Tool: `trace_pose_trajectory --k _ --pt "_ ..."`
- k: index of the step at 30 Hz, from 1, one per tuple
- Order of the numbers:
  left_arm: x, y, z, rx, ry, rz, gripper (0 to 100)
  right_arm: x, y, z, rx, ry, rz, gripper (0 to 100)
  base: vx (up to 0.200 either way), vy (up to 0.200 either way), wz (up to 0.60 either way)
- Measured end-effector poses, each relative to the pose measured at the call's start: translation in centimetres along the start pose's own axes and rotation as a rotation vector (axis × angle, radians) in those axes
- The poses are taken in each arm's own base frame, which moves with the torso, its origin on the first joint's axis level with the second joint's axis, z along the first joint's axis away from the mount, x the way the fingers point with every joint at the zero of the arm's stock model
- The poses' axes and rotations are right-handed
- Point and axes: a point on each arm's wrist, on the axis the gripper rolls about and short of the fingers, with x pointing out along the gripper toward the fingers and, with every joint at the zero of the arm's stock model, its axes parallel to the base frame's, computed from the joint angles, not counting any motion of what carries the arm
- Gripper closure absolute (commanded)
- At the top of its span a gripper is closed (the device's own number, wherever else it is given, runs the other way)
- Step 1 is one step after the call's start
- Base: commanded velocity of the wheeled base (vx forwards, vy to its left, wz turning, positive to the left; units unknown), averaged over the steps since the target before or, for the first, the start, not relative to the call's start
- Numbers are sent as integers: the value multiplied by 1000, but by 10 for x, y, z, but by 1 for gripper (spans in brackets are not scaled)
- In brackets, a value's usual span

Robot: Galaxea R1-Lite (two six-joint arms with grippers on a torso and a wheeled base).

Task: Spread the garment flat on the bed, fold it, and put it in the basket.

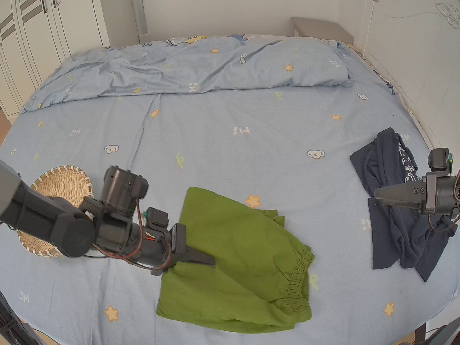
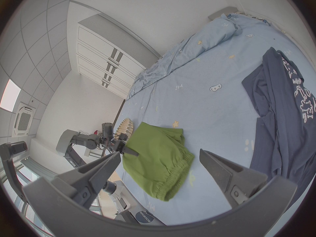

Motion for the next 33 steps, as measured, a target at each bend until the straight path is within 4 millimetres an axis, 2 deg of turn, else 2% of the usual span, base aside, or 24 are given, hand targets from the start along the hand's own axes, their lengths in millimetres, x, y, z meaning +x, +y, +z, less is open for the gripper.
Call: trace_pose_trajectory --k 6,8,18,28,33 --pt "-41 -18 17 117 -90 -7 100 3 -2 7 0 -2 -4 0 0 0 0" --pt "-49 -23 20 135 -117 -17 100 5 -2 8 3 1 -4 0 0 0 0" --pt "-63 -32 23 164 -151 -48 100 7 -4 9 9 8 -6 0 0 0 0" --pt "-86 -42 26 128 -171 -26 100 10 -2 7 3 22 7 0 0 200 0" --pt "-89 -47 25 143 -175 -35 100 11 -1 6 1 25 10 0 0 200 0"
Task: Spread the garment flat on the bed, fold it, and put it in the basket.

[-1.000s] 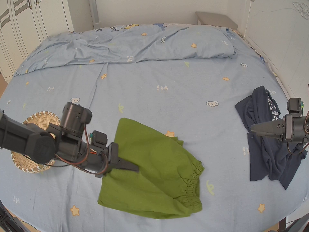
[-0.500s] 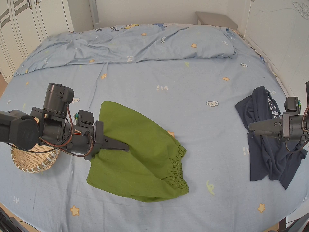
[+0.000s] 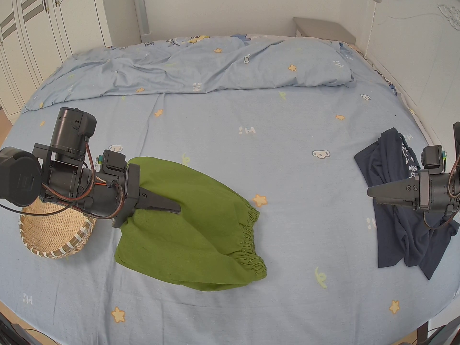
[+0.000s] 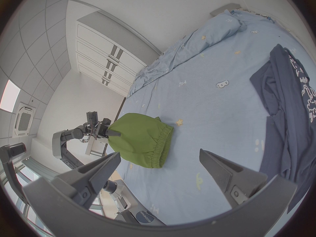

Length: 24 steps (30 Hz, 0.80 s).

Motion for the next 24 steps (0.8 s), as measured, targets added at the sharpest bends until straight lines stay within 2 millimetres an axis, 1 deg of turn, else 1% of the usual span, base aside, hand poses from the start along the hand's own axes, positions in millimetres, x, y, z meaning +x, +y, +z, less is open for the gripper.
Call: trace_pose_trajectory --k 18,24 --pt "0 -2 -2 9 2 -3 100 1 0 -1 2 4 2 0 0 200 0" --pt "4 -1 -7 69 23 -3 100 1 0 -1 2 5 1 0 0 0 0"
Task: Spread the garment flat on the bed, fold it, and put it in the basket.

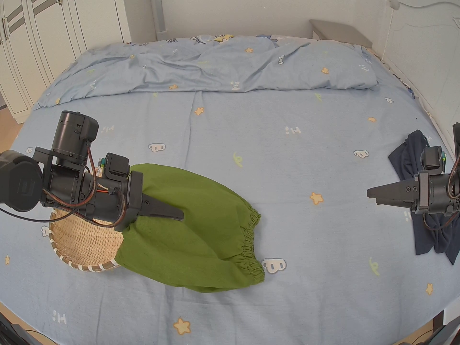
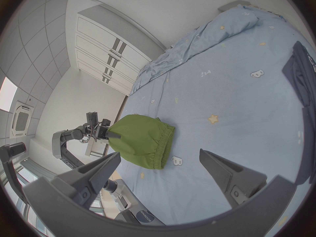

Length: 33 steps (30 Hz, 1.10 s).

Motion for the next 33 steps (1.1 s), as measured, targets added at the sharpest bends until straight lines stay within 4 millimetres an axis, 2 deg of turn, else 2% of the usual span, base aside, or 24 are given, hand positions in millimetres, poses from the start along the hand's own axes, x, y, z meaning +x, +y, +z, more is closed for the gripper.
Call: trace_pose_trajectory --k 6,11,16,21,24,33 --pt "6 -11 -9 91 34 -26 100 1 1 0 -2 3 3 0 0 0 0" --pt "15 -36 -14 167 64 -78 100 1 1 0 -3 4 3 0 0 0 0" --pt "7 -55 -11 240 28 -118 100 1 2 -1 -6 2 -6 0 0 0 0" --pt "-15 -60 -1 278 -64 -120 100 2 2 -1 -8 1 -11 0 0 0 0" --pt "-35 -59 11 296 -161 -110 100 2 2 -1 -9 2 -10 0 0 0 0" --pt "-98 -40 35 299 -425 -11 100 2 2 -1 -11 4 -9 0 0 0 0"
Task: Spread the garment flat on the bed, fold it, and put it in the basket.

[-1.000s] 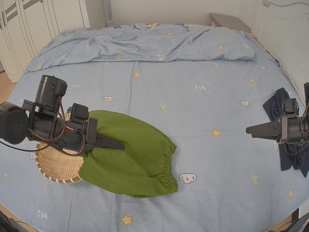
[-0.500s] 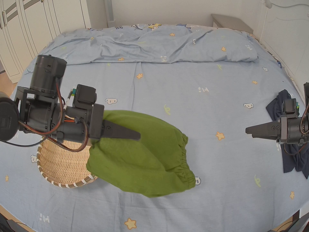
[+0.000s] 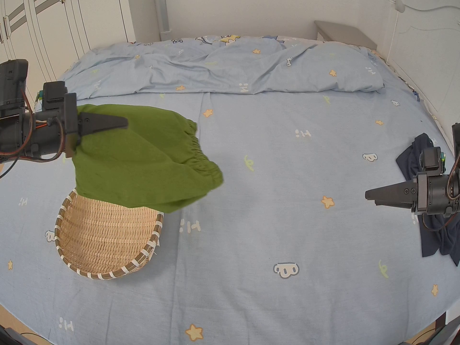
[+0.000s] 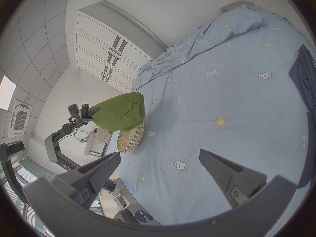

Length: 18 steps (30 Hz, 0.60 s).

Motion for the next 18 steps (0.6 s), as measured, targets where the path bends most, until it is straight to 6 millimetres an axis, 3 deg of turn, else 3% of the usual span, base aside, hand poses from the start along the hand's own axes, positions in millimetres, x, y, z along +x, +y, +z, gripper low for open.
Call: trace_pose_trajectory --k 3,7,18 --pt "-13 10 5 -8 -44 50 100 0 0 -1 0 1 -1 0 0 0 0" --pt "-22 27 -4 -54 -48 111 100 0 0 -1 -1 2 0 0 0 0 0" --pt "-39 85 -61 -272 33 289 100 4 4 -5 -6 24 21 0 0 0 0"
